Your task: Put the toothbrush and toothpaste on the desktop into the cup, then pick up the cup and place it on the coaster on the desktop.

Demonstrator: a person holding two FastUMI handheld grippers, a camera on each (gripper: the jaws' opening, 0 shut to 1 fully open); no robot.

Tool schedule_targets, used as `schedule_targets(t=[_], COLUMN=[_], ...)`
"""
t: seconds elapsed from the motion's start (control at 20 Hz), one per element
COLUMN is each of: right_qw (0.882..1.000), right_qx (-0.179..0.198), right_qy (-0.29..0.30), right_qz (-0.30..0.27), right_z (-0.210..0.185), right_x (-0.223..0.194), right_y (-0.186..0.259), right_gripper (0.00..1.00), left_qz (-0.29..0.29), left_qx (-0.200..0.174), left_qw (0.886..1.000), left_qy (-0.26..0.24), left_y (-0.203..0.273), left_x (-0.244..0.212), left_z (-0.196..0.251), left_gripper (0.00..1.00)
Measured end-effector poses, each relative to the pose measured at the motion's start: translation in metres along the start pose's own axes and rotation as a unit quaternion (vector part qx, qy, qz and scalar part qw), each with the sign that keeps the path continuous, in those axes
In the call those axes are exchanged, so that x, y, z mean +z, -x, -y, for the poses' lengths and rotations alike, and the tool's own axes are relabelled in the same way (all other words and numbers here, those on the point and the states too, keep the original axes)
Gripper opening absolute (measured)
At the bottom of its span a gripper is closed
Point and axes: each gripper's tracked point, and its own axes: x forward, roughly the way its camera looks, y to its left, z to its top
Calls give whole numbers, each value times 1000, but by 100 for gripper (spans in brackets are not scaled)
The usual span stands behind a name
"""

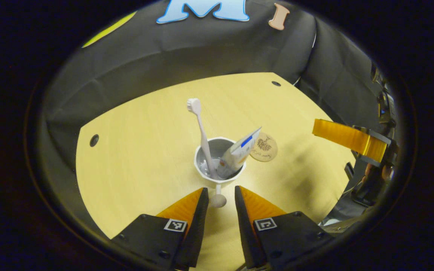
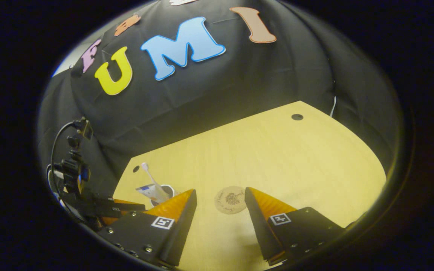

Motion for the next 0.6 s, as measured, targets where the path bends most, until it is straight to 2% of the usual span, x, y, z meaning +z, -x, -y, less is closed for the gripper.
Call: schedule_targets(t=[0.2, 0.45, 0.55, 0.6], right_qw=[1000, 999, 998, 998], right_qx=[-17, -39, -46, -48], right_qy=[-17, -35, -44, -48], right_qz=[-3, -8, -10, -11], right_z=[24, 51, 58, 63], right_x=[-3, -5, -6, -6], right_y=[5, 8, 8, 8], right_gripper=[77, 77, 77, 77], left_qz=[-52, -91, -102, -107], left_qx=[-2, 1, 2, 2], left_qw=[999, 996, 995, 994], left_qy=[-14, -5, 3, 7], left_y=[-26, -51, -61, -64], left_x=[-6, -9, -15, -16], left_z=[-1, -3, -5, -5], left_gripper=[58, 58, 46, 52])
